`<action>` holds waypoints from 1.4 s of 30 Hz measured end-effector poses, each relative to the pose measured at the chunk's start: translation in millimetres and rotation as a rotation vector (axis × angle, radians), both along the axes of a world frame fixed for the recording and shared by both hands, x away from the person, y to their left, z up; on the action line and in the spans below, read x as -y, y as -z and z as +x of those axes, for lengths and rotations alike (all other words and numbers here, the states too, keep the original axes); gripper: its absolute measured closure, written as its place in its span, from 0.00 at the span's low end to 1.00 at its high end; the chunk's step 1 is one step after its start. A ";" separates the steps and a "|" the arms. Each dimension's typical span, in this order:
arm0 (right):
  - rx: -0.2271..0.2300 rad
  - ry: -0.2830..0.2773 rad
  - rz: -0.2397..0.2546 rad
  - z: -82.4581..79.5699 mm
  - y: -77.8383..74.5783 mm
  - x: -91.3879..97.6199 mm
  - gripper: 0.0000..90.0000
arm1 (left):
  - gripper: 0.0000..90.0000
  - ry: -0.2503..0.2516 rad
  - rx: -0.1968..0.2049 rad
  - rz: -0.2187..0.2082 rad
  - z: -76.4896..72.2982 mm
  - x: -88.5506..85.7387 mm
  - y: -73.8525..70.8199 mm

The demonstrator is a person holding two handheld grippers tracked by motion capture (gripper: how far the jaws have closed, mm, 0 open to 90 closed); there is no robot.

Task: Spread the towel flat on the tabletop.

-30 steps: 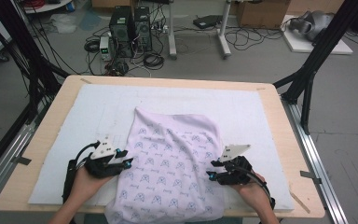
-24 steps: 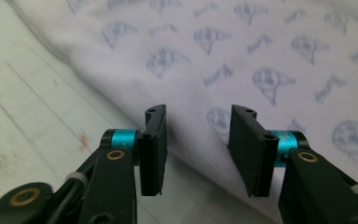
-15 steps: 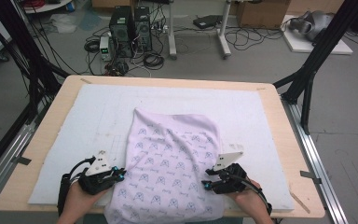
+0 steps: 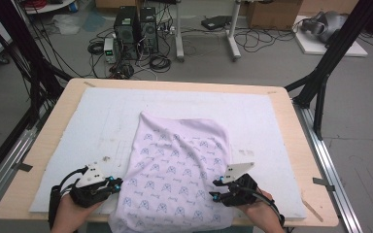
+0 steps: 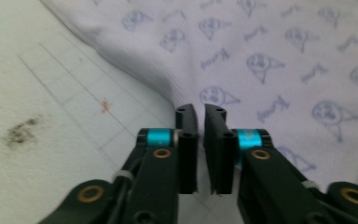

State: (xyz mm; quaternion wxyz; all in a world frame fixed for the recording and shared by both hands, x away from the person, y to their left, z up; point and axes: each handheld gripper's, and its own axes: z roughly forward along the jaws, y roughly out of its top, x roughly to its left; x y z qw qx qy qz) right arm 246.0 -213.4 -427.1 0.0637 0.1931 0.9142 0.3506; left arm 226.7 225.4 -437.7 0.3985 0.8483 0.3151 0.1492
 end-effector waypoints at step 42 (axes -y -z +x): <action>-0.042 -0.113 0.027 -28.7 10.9 4.7 0.97 | 0.99 0.129 0.070 0.032 -41.8 7.7 8.1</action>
